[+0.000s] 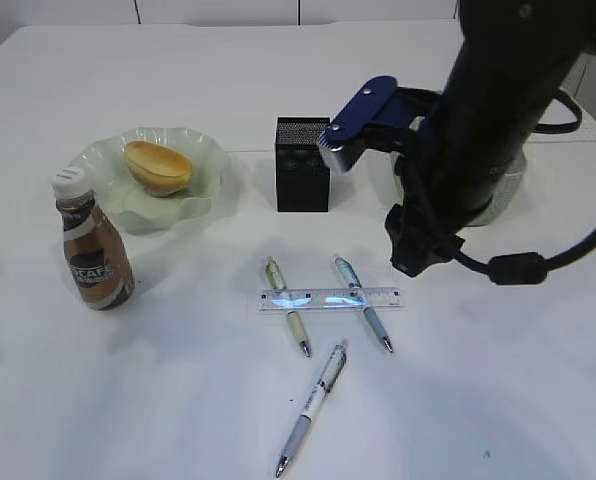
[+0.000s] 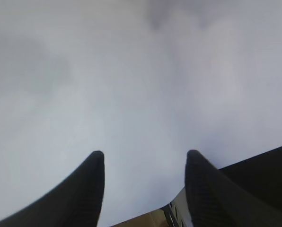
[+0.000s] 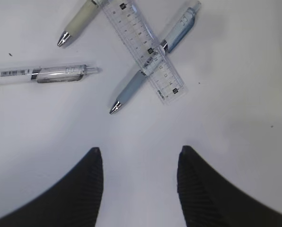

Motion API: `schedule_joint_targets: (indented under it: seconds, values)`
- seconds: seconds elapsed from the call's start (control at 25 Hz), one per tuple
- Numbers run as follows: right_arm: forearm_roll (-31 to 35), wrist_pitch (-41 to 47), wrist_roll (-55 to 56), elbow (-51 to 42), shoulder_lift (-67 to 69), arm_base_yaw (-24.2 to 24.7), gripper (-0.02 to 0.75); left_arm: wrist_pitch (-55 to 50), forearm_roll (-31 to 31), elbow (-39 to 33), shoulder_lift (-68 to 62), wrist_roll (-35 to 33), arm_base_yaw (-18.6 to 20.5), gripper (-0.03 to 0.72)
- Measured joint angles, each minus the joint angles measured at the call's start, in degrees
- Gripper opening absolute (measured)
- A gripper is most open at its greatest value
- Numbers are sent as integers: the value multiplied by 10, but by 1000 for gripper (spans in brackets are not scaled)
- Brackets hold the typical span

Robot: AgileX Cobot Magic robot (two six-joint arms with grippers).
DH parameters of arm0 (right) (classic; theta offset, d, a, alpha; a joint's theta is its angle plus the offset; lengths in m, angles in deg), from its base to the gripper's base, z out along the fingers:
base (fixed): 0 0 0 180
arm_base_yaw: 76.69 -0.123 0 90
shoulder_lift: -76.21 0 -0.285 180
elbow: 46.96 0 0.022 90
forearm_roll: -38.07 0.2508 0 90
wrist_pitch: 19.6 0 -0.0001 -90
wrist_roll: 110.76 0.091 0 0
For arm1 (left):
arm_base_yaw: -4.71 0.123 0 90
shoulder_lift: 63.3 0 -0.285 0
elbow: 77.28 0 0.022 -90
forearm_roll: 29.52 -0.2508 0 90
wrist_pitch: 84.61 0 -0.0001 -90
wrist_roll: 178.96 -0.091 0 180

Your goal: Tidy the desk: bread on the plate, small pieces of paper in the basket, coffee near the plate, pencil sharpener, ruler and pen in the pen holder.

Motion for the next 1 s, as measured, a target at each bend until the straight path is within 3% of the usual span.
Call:
schedule_joint_targets:
  seconds: [0.36, 0.56, 1.0]
  values:
    - [8, 35, -150, 98, 87, 0, 406, 48, 1, 0, 0, 0, 0, 384]
    - [56, 29, -280, 119, 125, 0, 406, 62, 3, 0, 0, 0, 0, 384]
    - [69, 4, -317, 142, 189, 0, 415, 72, 4, 0, 0, 0, 0, 384]
